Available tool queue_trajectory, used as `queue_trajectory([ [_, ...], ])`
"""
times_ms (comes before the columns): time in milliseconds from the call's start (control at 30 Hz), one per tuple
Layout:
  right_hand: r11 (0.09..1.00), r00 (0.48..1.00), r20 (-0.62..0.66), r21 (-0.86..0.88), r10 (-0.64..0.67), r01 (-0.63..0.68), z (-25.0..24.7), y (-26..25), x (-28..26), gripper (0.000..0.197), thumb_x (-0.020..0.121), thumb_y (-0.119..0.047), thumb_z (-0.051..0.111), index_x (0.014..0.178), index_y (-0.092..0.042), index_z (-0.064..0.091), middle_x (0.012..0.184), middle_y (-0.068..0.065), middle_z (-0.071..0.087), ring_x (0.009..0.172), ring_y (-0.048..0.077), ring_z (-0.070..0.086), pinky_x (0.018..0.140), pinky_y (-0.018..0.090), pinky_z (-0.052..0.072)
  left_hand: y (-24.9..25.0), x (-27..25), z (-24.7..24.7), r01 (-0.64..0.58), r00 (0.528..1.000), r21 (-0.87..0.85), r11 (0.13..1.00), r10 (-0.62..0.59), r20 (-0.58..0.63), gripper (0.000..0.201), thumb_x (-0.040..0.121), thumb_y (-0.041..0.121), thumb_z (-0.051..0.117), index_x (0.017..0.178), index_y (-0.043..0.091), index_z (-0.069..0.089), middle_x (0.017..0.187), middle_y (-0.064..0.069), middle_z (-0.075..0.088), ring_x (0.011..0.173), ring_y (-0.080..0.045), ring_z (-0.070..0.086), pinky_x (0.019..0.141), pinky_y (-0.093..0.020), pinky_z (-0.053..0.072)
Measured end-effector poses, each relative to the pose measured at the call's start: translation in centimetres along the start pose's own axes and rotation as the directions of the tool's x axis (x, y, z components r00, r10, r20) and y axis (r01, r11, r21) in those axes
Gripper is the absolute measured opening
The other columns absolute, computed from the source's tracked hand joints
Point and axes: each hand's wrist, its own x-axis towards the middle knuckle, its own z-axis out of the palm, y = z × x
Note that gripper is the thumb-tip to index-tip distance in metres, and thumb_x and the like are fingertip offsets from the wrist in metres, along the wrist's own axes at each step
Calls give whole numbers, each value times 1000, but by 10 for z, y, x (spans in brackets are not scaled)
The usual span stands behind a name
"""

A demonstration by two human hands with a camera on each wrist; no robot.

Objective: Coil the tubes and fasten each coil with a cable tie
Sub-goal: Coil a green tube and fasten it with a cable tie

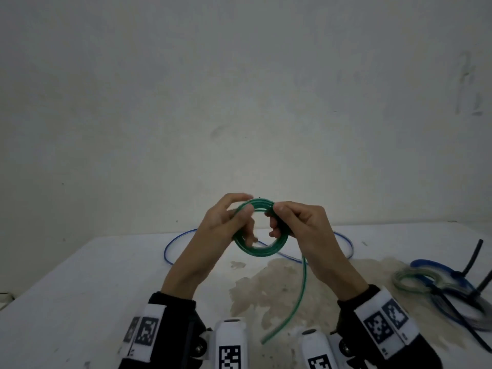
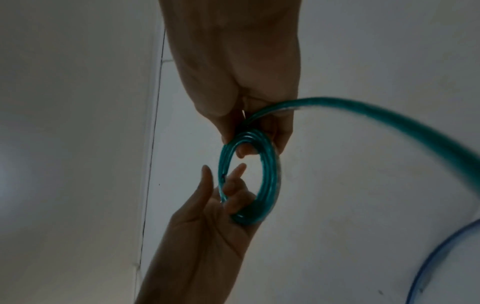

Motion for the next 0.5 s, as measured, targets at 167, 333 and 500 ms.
queue_trajectory([
  [167, 999, 996, 89, -31, 20, -17, -4, -6, -1, 29, 95, -11, 47, 76, -6, 68, 63, 1, 60, 56, 15, 55, 63, 35, 49, 0, 0, 6, -142, 989, 225, 964, 145, 3, 17, 96, 9, 44, 98, 6, 60, 51, 9, 45, 49, -8, 46, 60, -35, 46],
  [333, 1000, 999, 50, -26, -4, 5, 6, -2, -2, 32, 99, -14, 35, 87, 1, 61, 68, 7, 65, 64, 19, 63, 72, 40, 53, -3, 4, 22, -136, 953, 83, 987, 154, -263, 22, 96, 7, 45, 78, 1, 56, 48, 9, 35, 46, -9, 32, 53, -27, 39],
  [500, 971, 995, 20, 217, 96, -98, 18, 3, -6, 34, 100, -18, 32, 91, -6, 63, 67, 5, 67, 69, 16, 64, 77, 28, 55, -2, 6, 29, -131, 900, -179, 975, 42, -434, 26, 98, 11, 41, 77, 5, 54, 48, 7, 29, 45, -8, 29, 55, -26, 37],
])
